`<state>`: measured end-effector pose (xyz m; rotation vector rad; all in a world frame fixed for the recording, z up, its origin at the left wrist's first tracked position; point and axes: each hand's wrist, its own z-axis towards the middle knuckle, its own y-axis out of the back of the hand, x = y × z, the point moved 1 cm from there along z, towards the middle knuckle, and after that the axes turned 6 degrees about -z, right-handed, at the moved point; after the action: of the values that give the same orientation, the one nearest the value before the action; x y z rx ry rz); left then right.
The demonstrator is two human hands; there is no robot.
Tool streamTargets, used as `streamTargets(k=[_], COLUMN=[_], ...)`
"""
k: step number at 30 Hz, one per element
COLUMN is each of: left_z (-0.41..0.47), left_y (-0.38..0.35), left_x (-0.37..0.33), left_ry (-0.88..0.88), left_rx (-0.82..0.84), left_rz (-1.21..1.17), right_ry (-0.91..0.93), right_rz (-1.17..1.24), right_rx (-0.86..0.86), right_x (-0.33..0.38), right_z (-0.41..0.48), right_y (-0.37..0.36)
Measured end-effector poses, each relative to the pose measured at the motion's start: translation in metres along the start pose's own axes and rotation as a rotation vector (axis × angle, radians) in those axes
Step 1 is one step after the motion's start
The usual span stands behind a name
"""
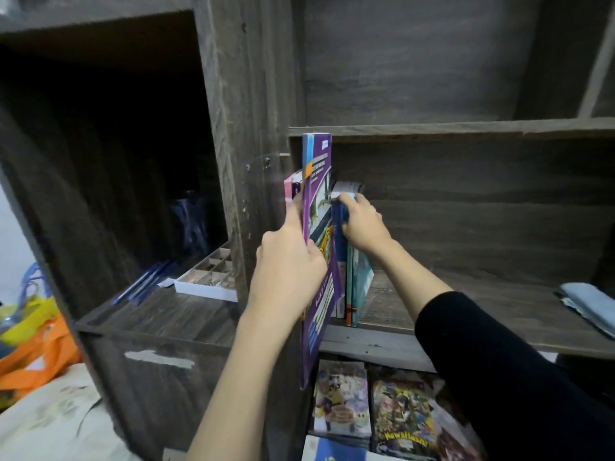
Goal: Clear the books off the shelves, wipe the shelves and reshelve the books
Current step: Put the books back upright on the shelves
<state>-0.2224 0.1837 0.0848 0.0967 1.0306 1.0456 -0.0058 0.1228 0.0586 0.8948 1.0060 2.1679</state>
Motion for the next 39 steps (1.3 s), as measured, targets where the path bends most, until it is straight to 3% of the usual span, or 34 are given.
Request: streamTargets(k=[7, 23, 33, 39], left_z=[0.008, 0.02, 0.04, 0.038], left_y=[-0.008, -0.003, -0.026, -0.026], left_x=[-0.003, -0.035, -0.041, -0.046], left_ry=[0.084, -0.01, -0.003, -0.047], left_rx=[0.006, -0.017, 0.01, -0.004], left_rz=[0.074, 0.171, 0.338, 0.302], right_ry=[-0.005, -0.047, -0.023, -0.011], right_rz=[0.001, -0.025, 0.018, 0.008], right_rx=[-0.02, -0.147, -0.144, -0.159], right_x=[-0.005, -0.013, -0.015, -0.015], right_z=[0.0, -0.012, -0.014, -0.013], right_y=[-0.002, 0.005, 0.005, 0.003])
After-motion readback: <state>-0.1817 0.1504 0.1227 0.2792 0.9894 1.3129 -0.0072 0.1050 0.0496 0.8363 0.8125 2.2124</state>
